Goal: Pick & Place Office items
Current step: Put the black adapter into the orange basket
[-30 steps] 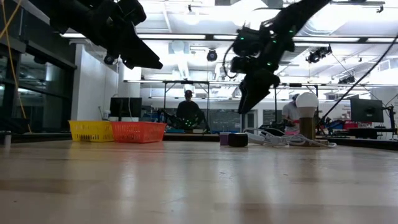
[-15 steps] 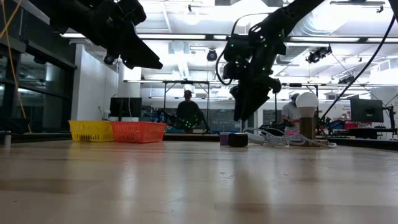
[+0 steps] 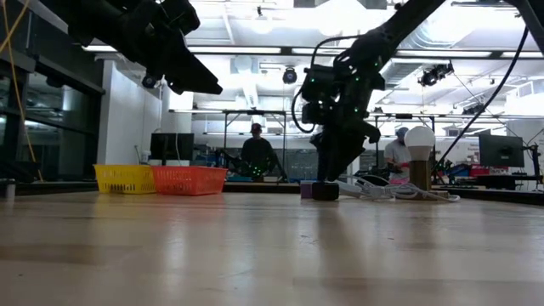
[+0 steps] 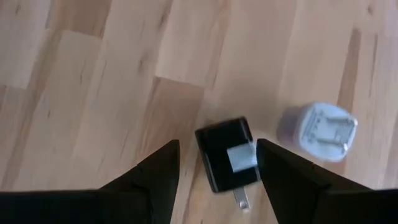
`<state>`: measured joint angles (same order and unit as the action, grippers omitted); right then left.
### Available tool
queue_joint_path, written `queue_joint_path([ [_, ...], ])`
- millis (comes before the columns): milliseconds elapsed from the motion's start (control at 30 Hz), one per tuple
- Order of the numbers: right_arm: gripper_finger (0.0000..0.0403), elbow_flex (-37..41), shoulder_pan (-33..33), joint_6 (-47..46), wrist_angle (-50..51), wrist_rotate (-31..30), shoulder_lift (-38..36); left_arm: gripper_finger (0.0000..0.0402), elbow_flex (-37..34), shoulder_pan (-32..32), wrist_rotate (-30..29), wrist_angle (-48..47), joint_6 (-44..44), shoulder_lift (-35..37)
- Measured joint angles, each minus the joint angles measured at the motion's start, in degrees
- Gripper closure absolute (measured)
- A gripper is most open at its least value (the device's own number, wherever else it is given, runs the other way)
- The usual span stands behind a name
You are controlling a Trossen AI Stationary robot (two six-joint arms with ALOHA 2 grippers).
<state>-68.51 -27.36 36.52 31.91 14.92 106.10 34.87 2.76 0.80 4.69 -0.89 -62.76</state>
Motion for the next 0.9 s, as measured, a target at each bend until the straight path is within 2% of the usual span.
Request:
queue_joint_path([
  [600,0.0204,0.2,-0.9,0.8,0.2,0.5,0.2,0.0236,0.0,0.0,0.0,0.0,0.0,0.0],
  [900,0.0204,0.2,-1.2,-0.6,-0.5,0.5,2.9,0.0236,0.0,0.0,0.0,0.0,0.0,0.0],
])
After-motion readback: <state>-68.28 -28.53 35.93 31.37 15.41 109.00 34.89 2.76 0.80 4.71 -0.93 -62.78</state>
